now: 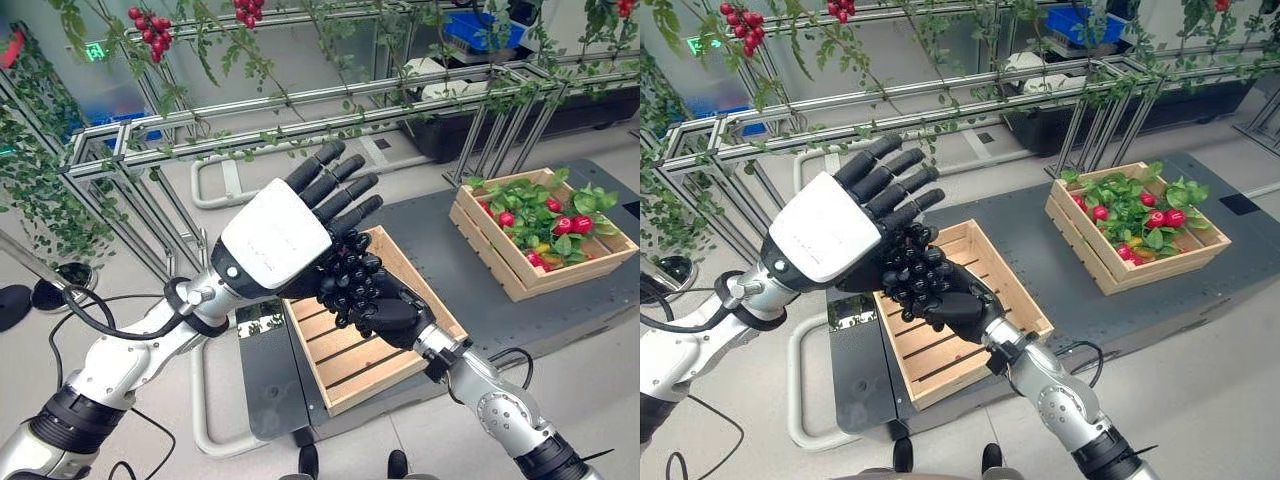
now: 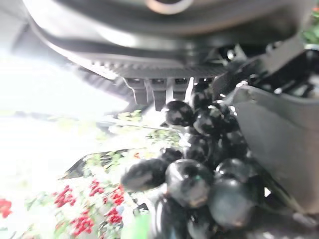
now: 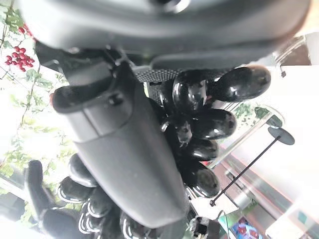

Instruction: Pick up the fruits from the basket on one side to the basket on the other side

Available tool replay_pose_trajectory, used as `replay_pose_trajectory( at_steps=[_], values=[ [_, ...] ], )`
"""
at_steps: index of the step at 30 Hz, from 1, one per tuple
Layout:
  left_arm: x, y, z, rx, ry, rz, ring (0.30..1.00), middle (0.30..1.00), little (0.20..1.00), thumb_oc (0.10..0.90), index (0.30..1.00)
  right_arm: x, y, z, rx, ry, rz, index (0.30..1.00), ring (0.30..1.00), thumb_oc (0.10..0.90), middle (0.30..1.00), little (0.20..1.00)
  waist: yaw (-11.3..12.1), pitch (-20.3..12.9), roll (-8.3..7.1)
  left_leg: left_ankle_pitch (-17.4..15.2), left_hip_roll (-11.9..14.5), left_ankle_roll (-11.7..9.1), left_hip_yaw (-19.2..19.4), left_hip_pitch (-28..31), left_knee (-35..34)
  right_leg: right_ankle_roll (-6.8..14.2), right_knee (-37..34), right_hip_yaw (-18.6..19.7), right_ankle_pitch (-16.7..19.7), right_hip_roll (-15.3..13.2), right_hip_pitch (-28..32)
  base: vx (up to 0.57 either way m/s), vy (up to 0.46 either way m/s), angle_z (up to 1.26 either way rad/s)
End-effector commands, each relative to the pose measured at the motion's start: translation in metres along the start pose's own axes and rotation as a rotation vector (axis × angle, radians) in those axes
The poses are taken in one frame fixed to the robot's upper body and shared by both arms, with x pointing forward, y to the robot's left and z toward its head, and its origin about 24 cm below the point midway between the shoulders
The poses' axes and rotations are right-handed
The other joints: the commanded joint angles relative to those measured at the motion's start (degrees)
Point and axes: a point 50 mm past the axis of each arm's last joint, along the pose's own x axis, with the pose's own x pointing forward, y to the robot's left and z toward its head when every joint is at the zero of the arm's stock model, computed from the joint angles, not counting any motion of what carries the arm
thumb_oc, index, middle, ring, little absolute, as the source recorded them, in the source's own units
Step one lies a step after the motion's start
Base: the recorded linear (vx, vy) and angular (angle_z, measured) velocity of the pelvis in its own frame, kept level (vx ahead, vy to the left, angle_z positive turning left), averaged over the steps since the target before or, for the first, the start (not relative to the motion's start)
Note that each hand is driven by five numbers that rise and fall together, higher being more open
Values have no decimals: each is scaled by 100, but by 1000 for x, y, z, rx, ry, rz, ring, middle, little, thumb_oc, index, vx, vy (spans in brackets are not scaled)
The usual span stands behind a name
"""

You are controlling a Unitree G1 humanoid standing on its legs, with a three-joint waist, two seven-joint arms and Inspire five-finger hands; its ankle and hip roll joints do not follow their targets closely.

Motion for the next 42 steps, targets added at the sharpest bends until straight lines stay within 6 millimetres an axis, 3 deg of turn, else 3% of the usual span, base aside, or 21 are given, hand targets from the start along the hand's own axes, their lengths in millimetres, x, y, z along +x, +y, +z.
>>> replay_pose_trajectory(
  at_steps=[1, 4, 11, 16, 18, 19, 20, 22, 23, 25, 28, 31, 33, 38, 42],
  values=[
    [-32, 22, -87, -42, 585, 221, 900, 900, 900, 800, 900, -17, -16, 53, -71, -352, -116, 300, 300, 400, 300, 300, 120, -725, -204, -530, 174, -201, -108, 263, 49, 171, 6, -82, -27, -289, 3, 15, -92, 0],
    [-44, 15, -82, -314, 691, 296, 900, 900, 900, 800, 900, -15, -13, 54, -82, -368, -106, 300, 300, 400, 300, 300, 153, -712, -222, -531, 205, -218, -125, 260, 49, 132, 6, -67, -64, -234, -11, 9, -151, 0],
    [-44, 1, -53, -1015, 763, 436, 900, 900, 900, 800, 900, -8, -3, 58, -107, -377, -27, 300, 300, 400, 300, 300, 247, -614, -306, -407, 449, -331, -140, 207, 49, -10, 6, -59, -123, 9, -69, -29, -218, -1],
    [-40, -6, -36, -1267, 768, 518, 900, 900, 900, 800, 900, 0, 5, 62, -131, -349, 28, 300, 300, 400, 300, 300, 411, -499, -405, -292, 536, -383, -398, 239, 49, -109, 6, 60, -153, 163, -76, -81, -177, -4],
    [-38, -6, -35, -1292, 766, 534, 900, 900, 900, 800, 900, 2, 6, 66, -139, -347, 44, 300, 300, 400, 300, 300, 470, -379, -513, -383, 415, -409, -432, 123, 809, -161, 6, 125, -107, 127, -58, -143, -87, -16],
    [-36, -6, -34, -1313, 745, 554, 900, 900, 900, 800, 900, -1, 5, 73, -158, -351, 68, 300, 300, 400, 300, 300, 474, -152, -686, -649, 87, -244, -530, -382, 2570, -251, 6, 193, 19, 44, -46, -191, -26, -30],
    [-35, -7, -34, -1315, 743, 557, 900, 900, 900, 800, 900, -1, 5, 74, -162, -351, 72, 300, 300, 400, 300, 300, 464, -106, -705, -728, 11, -173, -570, -452, 2814, -265, 6, 211, 56, 41, -42, -213, 59, -47],
    [-37, -7, -36, -1324, 739, 569, 900, 900, 900, 800, 900, -3, 5, 72, -171, -337, 97, 300, 300, 400, 300, 300, 397, 1, -688, -897, -495, 45, -863, -420, 3207, -295, 6, 445, 231, 107, -51, -81, 154, -45],
    [-37, -7, -36, -1324, 739, 570, 900, 900, 900, 800, 900, -3, 5, 72, -172, -336, 98, 300, 300, 400, 300, 300, 395, 7, -684, -897, -512, 49, -871, -403, 3197, -295, 6, 456, 235, 112, -46, -47, 241, -29],
    [-35, -9, -37, -1326, 738, 566, 900, 900, 900, 800, 900, 0, 6, 71, -163, -328, 93, 300, 300, 400, 300, 300, 385, -47, -603, -1045, -816, 88, -1358, 17, 2395, -249, 6, 688, 294, 214, -97, -48, 303, -16],
    [-30, -10, -37, -1328, 734, 559, 900, 900, 900, 800, 900, 3, 8, 75, -158, -335, 89, 300, 300, 400, 300, 300, 378, -119, -594, -1170, -847, 99, -1660, 379, 1523, -189, 6, 763, 312, 170, -162, -82, 239, -18],
    [-24, -15, -33, -1338, 725, 547, 900, 900, 900, 800, 900, 6, 12, 76, -158, -350, 87, 300, 300, 400, 300, 300, 320, -177, -499, -1221, -732, 89, -1549, 674, 804, -110, 6, 671, 295, 94, -210, -139, 291, 18],
    [-21, -23, -27, -1356, 722, 534, 900, 900, 900, 800, 900, 10, 13, 71, -136, -379, 86, 300, 300, 400, 300, 300, 279, -165, -379, -1130, -759, 137, -1514, 812, 374, 106, 6, 589, 421, -84, -401, -257, 402, 10],
    [-22, -22, -25, -1375, 696, 519, 900, 900, 900, 800, 900, 16, 18, 68, -129, -410, 81, 300, 300, 400, 300, 300, 326, -15, -283, -1214, -1018, 341, -1469, 884, 272, 447, 38, 515, 830, -470, -812, -258, 347, 4],
    [-26, -22, -23, -1401, 695, 502, 900, 900, 900, 800, 900, 16, 19, 67, -129, -412, 76, 300, 300, 400, 300, 300, 395, 69, -202, -1295, -1114, 383, -1342, 847, 402, 452, 49, 463, 999, -689, -989, -223, 297, -13]
  ],
)
